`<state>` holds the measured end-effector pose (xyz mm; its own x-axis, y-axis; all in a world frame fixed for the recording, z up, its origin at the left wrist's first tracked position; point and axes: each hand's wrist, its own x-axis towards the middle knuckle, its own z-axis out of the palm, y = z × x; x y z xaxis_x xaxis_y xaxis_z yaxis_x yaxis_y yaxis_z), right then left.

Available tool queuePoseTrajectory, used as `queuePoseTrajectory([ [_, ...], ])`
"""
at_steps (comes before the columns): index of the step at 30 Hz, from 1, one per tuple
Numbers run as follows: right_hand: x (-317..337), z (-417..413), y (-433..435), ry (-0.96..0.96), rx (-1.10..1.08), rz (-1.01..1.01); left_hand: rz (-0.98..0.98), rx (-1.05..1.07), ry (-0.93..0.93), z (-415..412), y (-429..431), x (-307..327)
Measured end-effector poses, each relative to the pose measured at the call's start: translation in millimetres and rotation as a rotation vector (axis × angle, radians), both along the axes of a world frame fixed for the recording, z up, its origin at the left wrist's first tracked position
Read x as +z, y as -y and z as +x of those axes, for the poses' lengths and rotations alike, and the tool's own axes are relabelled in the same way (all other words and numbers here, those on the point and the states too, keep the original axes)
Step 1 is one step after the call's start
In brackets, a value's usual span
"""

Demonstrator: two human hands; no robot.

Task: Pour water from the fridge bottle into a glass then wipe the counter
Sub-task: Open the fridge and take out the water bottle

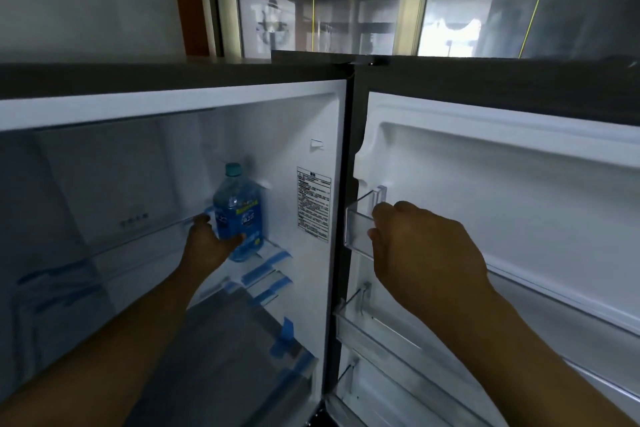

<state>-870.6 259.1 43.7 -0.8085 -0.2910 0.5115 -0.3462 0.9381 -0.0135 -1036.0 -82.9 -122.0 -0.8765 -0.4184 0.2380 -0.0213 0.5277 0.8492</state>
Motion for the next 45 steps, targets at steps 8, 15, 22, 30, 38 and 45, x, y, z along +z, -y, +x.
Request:
queuePoseTrajectory([
  [8,-0.4,-0.8,-1.6,-0.025,-0.04,0.039,0.152,-0.162,-0.182,-28.0,10.0,-24.4],
  [15,2.5,4.0,1.1,-0.041,-0.088,0.053,0.249,-0.21,-0.136,-41.3,10.9,-26.5],
  [22,-0.8,3.7,1.0,-0.091,-0.101,0.075,0.292,-0.17,-0.236,2.8,-27.1,-1.2],
  [30,-6.1,8.0,2.8,-0.176,-0.139,0.128,0.427,-0.333,-0.301,96.5,-94.7,49.1],
  [38,-5.1,9.5,-3.1,-0.116,-0.124,0.164,0.395,-0.541,-0.246,165.9,-122.0,76.3],
  [45,-14.0,51.0,-38.2,-0.142,-0.281,0.146,0.319,-0.548,-0.209,214.9,-141.5,94.6],
])
